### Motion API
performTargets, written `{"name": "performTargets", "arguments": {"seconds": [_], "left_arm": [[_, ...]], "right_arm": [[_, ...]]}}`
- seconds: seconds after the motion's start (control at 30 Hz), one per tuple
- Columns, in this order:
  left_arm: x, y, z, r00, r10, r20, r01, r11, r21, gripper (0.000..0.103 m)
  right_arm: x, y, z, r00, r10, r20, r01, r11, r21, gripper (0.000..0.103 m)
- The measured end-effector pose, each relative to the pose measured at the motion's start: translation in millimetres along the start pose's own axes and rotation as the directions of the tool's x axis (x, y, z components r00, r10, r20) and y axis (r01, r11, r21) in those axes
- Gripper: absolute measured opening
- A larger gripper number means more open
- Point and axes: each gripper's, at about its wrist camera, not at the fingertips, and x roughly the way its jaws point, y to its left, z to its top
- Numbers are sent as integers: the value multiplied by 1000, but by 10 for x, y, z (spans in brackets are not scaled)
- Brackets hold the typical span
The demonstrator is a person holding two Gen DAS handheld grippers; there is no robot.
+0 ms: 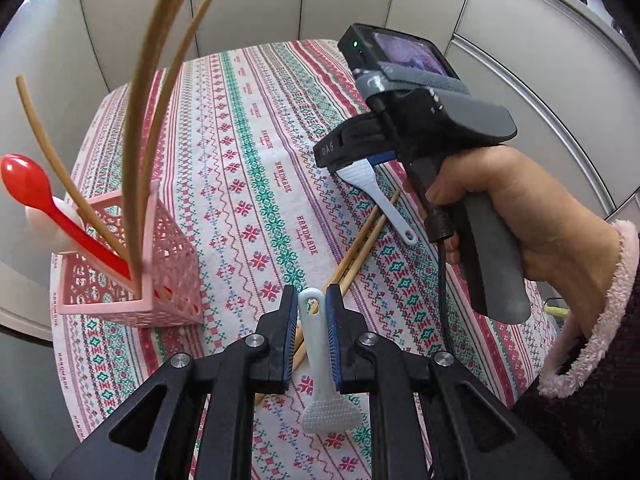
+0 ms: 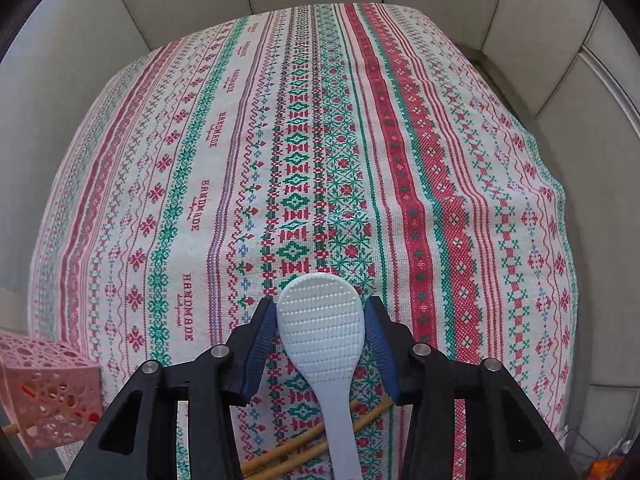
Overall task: Organize utensils
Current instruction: 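Lower the left gripper's paddle into the holder and open while the right gripper lifts its paddle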
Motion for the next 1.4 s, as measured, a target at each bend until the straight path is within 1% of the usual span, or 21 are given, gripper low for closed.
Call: {"name": "performTargets", "arguments": {"seconds": [0.1, 0.23, 0.47, 0.6, 0.73, 0.83, 0.93, 1.0, 1.07, 1.17, 1.23, 1.33, 1.4], "left_arm": [[-43, 20, -18, 1000, -5, 7, 5, 1000, -1, 15], [-125, 56, -48, 1000, -9, 21, 9, 1000, -6, 15], [-332, 145, -62, 998, -2, 69, 3, 1000, -22, 15], [-472, 211, -53, 994, 2, 107, 2, 999, -37, 15], [-672, 260, -36, 987, -1, 162, 10, 999, -53, 15], [-886, 332, -14, 975, -3, 223, 19, 997, -72, 15], [-1111, 434, -1, 958, -6, 287, 36, 994, -100, 15], [-1259, 495, 24, 944, -6, 330, 47, 992, -116, 15], [-1430, 567, 36, 926, 1, 376, 54, 989, -135, 15], [-1658, 654, 39, 895, 47, 443, 29, 986, -163, 15], [-1756, 721, 28, 877, 80, 474, 12, 982, -189, 15], [-1825, 794, 65, 862, 137, 488, -30, 975, -221, 15], [-1825, 857, 92, 861, 174, 477, -65, 969, -237, 15]], "right_arm": [[6, 20, -45, 1000, -3, 14, 3, 1000, -11, 46], [-91, -78, -162, 998, 57, 11, -57, 998, 7, 46], [-529, -263, -281, 988, 131, 79, -132, 991, 5, 46], [-863, -288, -366, 972, 184, 145, -185, 983, -11, 46], [-1177, -250, -443, 941, 263, 211, -264, 964, -28, 46], [-1410, -182, -486, 918, 300, 258, -298, 953, -48, 46], [-1595, -120, -536, 898, 333, 289, -330, 942, -61, 46], [-1697, -72, -568, 887, 349, 302, -344, 936, -72, 46], [-1785, -10, -595, 876, 366, 314, -357, 930, -88, 46], [-1880, 58, -636, 863, 385, 328, -370, 923, -109, 46], [-1927, 94, -650, 856, 396, 333, -379, 918, -119, 46], [-1948, 133, -659, 853, 402, 332, -382, 915, -128, 46], [-1943, 154, -663, 855, 401, 329, -379, 916, -132, 46]]}}
